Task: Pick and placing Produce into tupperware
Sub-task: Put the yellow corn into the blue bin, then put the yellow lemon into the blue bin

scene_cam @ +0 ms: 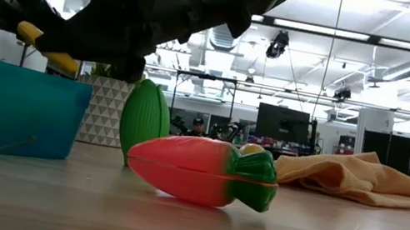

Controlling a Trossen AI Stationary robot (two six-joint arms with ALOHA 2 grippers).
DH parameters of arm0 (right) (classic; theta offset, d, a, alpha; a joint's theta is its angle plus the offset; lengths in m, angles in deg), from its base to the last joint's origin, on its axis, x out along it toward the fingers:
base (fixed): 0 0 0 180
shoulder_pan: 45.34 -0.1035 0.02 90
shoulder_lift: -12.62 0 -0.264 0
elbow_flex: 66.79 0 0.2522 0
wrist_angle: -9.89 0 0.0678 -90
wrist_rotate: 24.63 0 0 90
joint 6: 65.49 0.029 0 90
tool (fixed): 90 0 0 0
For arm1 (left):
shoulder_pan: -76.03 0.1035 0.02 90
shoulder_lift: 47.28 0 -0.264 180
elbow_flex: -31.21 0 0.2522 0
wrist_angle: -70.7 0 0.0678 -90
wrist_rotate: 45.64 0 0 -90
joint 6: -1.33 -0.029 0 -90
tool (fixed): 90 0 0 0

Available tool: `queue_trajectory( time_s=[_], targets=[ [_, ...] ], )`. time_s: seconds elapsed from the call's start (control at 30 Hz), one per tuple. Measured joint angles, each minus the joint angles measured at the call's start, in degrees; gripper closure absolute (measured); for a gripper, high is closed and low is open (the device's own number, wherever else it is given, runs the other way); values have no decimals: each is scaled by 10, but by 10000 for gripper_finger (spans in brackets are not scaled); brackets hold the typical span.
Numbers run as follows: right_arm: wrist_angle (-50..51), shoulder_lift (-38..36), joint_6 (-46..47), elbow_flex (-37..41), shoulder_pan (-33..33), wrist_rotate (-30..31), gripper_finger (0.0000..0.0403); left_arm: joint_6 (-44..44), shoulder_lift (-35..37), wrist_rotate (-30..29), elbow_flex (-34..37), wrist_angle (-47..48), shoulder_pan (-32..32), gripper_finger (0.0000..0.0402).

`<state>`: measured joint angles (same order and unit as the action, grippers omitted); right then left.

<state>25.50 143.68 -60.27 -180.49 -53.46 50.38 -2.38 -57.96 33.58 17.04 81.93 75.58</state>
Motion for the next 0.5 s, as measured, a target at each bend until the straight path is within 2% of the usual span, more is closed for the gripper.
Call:
queue_trajectory(
  time_s=[0.33,0.5],
  targets=[
    [-8,-2,6,0,0,0,301,0,0,0,0,0,0,402],
    [-8,-2,8,0,0,0,274,0,0,0,0,0,0,402]
  ],
)
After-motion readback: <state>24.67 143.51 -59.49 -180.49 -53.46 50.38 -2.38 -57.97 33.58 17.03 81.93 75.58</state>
